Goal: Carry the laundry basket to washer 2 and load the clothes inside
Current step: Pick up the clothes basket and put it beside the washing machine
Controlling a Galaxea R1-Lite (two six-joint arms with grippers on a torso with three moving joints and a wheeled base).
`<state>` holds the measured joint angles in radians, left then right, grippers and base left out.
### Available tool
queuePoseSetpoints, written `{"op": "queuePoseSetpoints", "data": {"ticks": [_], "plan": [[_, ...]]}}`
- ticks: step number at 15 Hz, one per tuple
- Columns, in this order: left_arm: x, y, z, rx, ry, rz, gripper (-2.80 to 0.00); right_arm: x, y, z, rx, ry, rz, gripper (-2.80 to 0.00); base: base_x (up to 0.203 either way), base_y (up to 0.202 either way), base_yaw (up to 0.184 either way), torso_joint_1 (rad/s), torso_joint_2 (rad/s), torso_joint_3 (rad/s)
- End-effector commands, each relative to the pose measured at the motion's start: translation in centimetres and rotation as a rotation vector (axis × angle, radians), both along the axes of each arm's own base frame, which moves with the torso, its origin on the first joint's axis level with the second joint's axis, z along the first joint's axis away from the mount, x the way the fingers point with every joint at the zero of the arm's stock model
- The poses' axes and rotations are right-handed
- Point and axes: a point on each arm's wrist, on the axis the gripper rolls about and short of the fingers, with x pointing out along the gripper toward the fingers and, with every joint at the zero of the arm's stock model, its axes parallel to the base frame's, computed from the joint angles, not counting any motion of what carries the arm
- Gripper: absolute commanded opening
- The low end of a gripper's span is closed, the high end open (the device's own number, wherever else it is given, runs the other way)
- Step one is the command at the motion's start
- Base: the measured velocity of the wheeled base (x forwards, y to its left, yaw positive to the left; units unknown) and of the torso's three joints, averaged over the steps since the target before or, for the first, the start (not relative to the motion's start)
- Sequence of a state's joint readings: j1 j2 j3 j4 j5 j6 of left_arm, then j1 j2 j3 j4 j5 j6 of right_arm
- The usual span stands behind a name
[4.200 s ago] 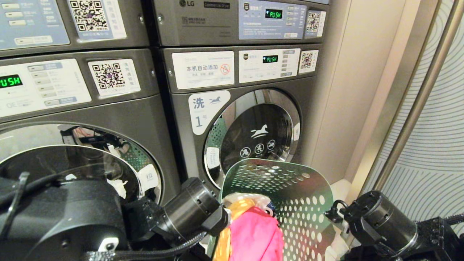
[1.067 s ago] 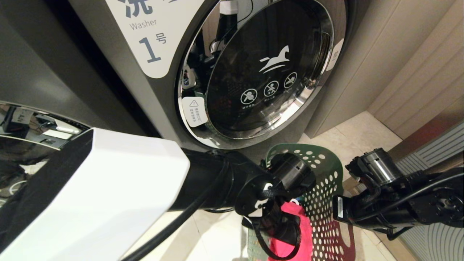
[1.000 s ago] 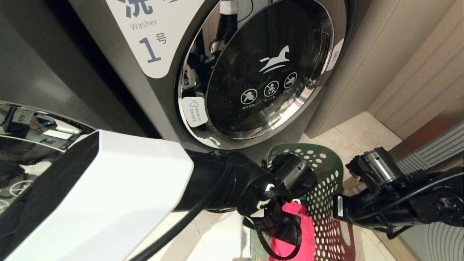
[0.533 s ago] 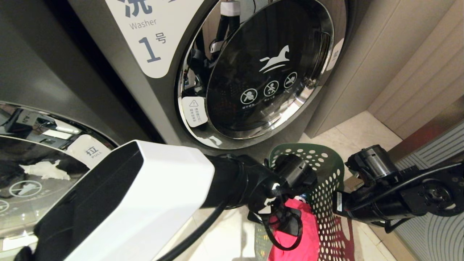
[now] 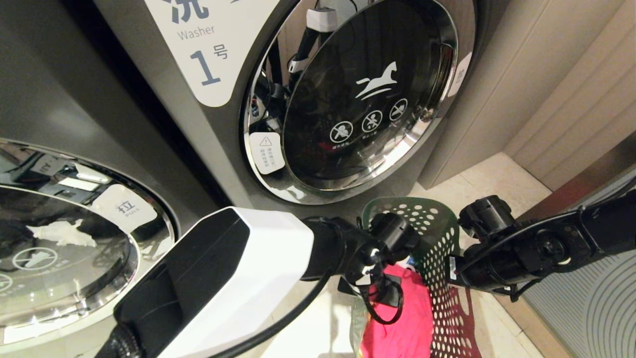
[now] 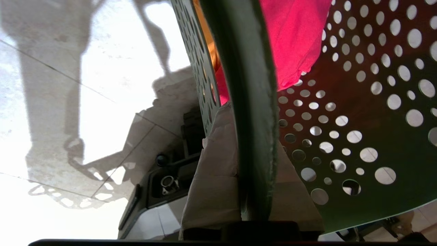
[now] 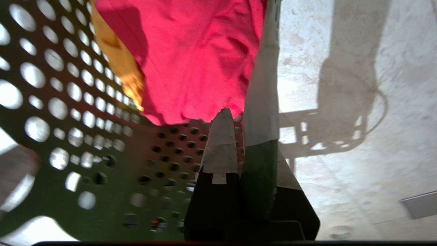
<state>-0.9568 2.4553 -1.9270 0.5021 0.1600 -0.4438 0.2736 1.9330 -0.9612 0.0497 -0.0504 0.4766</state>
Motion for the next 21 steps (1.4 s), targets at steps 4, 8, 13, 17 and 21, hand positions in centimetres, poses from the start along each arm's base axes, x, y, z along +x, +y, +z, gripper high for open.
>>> {"op": "queuePoseSetpoints", "data": {"ticks": [4,8,13,17,21], "plan": [[1.9,0.5,-2.3,0.017,-0.006,0.029,-2.8,2.1,0.5,-3.7,-0.077,0.022,0.112,-2.8,0.0,0.0,0.0,0.0,0.0,0.0],[2.3,0.6,-3.2,0.047,-0.023,0.033,-2.8,3.0,0.6,-5.3,-0.089,0.037,0.118,-2.8,0.0,0.0,0.0,0.0,0.0,0.0],[3.5,1.6,-3.7,0.07,-0.016,0.07,-2.8,3.3,0.7,-6.3,-0.098,0.062,0.128,-2.8,0.0,0.0,0.0,0.0,0.0,0.0],[3.5,1.5,-4.2,0.086,-0.017,0.057,0.0,4.0,0.9,-6.1,-0.097,0.045,0.131,-2.8,0.0,0.0,0.0,0.0,0.0,0.0],[3.8,1.6,-4.3,0.084,-0.028,0.067,0.0,4.4,0.9,-6.6,-0.114,0.049,0.139,-2.8,0.0,0.0,0.0,0.0,0.0,0.0]]}}
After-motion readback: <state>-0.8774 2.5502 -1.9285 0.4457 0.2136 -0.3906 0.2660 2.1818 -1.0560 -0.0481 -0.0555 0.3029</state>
